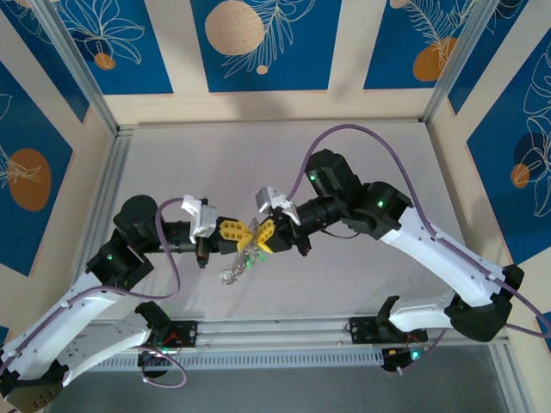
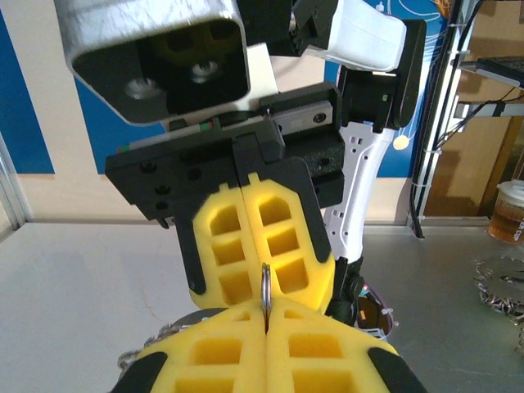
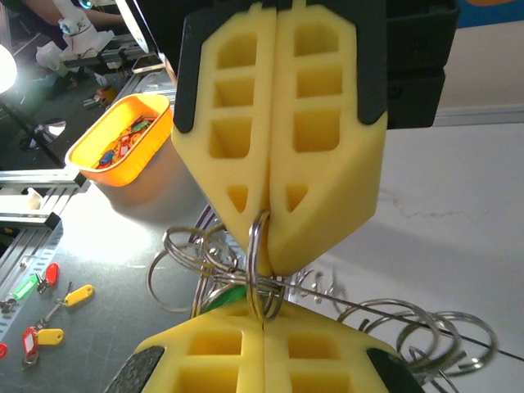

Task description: Put the keys on the keyring

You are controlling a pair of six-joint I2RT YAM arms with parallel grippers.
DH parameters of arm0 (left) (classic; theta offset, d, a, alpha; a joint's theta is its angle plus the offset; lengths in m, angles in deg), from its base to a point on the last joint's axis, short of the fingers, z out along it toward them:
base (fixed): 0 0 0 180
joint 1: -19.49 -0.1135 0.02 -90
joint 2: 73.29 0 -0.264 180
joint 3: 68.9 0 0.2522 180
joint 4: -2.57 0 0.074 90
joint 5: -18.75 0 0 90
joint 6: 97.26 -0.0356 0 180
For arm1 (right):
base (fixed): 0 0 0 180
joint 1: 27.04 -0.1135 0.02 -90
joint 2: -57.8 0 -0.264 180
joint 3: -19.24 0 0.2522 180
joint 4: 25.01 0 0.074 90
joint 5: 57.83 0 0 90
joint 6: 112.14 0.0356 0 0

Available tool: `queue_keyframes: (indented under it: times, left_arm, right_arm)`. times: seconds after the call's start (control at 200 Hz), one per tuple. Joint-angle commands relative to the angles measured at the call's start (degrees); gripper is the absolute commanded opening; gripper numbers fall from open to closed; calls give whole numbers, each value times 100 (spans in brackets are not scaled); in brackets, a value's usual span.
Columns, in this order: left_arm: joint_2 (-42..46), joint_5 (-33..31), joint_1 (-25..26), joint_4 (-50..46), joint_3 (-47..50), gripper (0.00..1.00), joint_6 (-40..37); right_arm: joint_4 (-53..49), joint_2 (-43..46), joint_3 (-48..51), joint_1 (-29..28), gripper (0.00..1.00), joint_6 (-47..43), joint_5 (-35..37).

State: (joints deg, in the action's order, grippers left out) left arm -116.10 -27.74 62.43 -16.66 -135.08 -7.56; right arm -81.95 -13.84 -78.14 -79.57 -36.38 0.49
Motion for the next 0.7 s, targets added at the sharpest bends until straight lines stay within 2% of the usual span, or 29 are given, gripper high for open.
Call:
queue_keyframes:
  times: [0.0, 0.1, 0.405, 0.535, 0.695]
  left_arm:
    - [105, 122, 13, 298, -74, 0, 65]
    - [106, 150, 15, 233, -118, 0, 39]
    - [89, 170, 10, 84, -180, 0, 17]
    - [38, -142, 7, -169, -214, 0, -67]
    - [-133, -839, 13, -462, -122, 0, 1]
  right_arm:
    - [95, 279, 205, -24, 9, 81, 27]
    - [183, 501, 346, -3, 18, 131, 13]
    - [563, 973, 697, 181, 28, 337, 123]
    - [943, 1177, 961, 331, 35, 544, 600]
    - [1556, 1478, 1562, 684, 62, 1007, 1475]
